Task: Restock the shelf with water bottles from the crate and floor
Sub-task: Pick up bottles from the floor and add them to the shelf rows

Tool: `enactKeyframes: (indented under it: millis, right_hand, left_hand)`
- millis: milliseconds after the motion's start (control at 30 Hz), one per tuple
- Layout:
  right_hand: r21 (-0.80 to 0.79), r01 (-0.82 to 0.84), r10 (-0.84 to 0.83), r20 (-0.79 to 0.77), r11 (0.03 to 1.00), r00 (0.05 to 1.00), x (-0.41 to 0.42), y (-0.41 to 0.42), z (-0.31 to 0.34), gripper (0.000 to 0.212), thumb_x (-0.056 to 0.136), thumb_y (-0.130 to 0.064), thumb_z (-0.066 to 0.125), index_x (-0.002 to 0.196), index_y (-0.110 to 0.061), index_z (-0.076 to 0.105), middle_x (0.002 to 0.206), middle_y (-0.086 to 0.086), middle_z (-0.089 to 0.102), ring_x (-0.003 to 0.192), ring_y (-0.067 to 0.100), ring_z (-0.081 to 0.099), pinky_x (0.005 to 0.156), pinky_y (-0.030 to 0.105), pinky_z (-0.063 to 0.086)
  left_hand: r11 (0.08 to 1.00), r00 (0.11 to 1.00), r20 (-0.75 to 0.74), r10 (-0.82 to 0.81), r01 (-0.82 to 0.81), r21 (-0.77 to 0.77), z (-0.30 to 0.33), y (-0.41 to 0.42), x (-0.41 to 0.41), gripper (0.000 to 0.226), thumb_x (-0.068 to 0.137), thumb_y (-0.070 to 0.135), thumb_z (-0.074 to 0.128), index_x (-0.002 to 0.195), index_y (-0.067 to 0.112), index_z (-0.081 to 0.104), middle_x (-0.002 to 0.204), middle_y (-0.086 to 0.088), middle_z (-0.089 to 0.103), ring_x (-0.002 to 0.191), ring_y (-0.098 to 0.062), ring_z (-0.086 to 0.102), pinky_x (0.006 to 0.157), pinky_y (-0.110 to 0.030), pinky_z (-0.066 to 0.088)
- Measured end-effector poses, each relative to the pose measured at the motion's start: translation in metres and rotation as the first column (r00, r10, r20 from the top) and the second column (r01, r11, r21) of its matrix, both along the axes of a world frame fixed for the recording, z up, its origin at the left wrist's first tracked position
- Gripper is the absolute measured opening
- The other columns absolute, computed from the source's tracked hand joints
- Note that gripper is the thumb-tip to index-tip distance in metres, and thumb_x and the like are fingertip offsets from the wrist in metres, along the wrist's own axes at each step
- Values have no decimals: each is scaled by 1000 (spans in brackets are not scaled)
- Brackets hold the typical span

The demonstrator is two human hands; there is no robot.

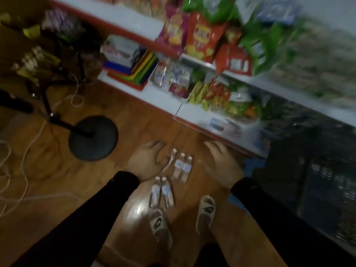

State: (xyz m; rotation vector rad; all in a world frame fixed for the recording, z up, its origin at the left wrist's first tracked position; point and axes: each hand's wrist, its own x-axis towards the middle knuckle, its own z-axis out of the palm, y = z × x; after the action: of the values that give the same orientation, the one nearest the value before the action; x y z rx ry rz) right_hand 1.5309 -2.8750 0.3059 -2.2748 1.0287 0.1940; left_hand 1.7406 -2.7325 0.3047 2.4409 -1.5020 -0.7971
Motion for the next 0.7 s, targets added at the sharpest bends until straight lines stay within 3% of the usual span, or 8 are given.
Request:
enactKeyframes:
  millis: [67,167,300,433,533,633,700]
  right_hand:
    - [92,-25,33,-84,995,996,2,10,-60,77,88,-58,47,144,-6,44,148,18,41,138,32,40,114,35,29]
    - [226,-100,148,-203,969,968,-2,20,-158,69,97,-43,56,151,-10,30,155,14,30,142,28,31,111,27,23]
    - [354,13,107,-317,935,943,-5,38,-292,67,98,-46,53,152,-14,30,156,10,32,141,25,33,109,34,32]
    - [398,260,-99,-382,880,919,-5,50,-444,72,95,-51,54,153,-16,29,155,9,35,138,28,39,108,40,37]
    - [426,478,-309,-406,768,860,5,45,-540,73,94,-51,57,151,-14,31,150,9,42,134,31,46,101,39,42]
    - [465,590,-494,-323,660,807,20,29,-614,60,90,-37,68,141,-16,43,135,6,58,122,28,58,93,38,50]
    - [517,609,-532,-310,602,788,30,21,-651,55,86,-27,73,134,-17,49,128,1,61,115,24,61,97,43,51]
  left_hand:
    - [987,995,-50,83,-75,140,-64,21,-7,65,92,59,41,145,21,41,148,-4,43,132,-24,43,103,-29,35]
    - [947,979,-118,169,-128,296,-160,47,-16,63,96,54,44,148,18,37,149,-6,41,133,-25,40,106,-32,33]
    - [887,956,-164,243,-151,437,-289,73,-28,59,97,46,47,148,18,35,146,-9,44,129,-28,44,101,-35,38]
    - [902,958,-193,210,-113,418,-424,73,-42,55,96,44,49,144,19,40,142,-9,48,126,-27,47,97,-33,39]
    - [936,955,-222,198,-117,332,-506,53,-54,54,94,40,54,141,15,43,137,-10,50,124,-28,49,97,-34,41]
    - [959,954,-252,163,-93,268,-570,30,-69,56,93,42,56,141,18,43,140,-6,48,126,-25,46,102,-36,40]
    - [981,967,-237,96,-52,184,-600,20,-77,50,91,37,59,136,16,51,130,-10,55,116,-30,51,94,-41,47]
